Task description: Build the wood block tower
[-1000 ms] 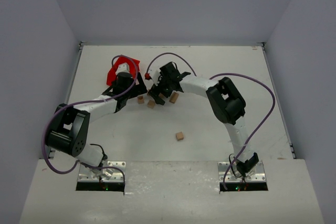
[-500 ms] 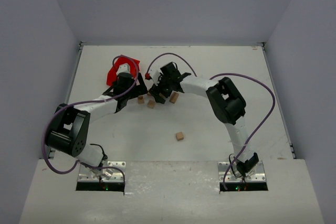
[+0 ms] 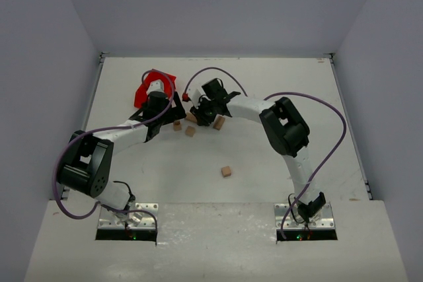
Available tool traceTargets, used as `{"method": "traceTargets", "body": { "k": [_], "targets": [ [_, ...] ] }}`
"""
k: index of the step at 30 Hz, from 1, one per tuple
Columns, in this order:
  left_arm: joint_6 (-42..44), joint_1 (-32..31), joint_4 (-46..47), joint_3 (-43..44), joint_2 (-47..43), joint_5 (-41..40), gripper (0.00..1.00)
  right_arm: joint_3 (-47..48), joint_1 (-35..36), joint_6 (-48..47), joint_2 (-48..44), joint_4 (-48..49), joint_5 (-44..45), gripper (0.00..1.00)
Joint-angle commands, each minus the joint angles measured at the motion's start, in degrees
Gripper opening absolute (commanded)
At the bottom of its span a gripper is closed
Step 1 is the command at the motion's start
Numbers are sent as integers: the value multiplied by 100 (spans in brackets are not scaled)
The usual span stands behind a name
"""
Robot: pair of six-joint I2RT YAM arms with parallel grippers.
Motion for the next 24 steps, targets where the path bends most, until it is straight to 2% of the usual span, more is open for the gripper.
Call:
{"method": "traceTargets", "body": {
  "k": [1, 6, 10, 15, 20, 24],
  "targets": [
    [-21, -95, 108, 41, -246, -40, 100, 28, -12, -307, -238, 29, -47, 24],
    [-21, -95, 95, 27, -411, -23, 100, 98, -10, -551, -602, -68, 201, 20],
    [-274, -95, -67, -108, -805, -504, 100, -162, -10, -552, -1212, -8, 303, 19],
    [-464, -95, -252, -169, -1255, -761, 100, -1110, -6, -627, -1947, 173, 120, 17],
    [-460, -95, -226, -228, -1497, -736, 100, -1921, 81, -943, -2624, -54, -724, 16],
    [-416, -95, -111, -299, -1504, -606, 100, -2679, 414, -983, -2954, 114, -618, 15]
  ]
}}
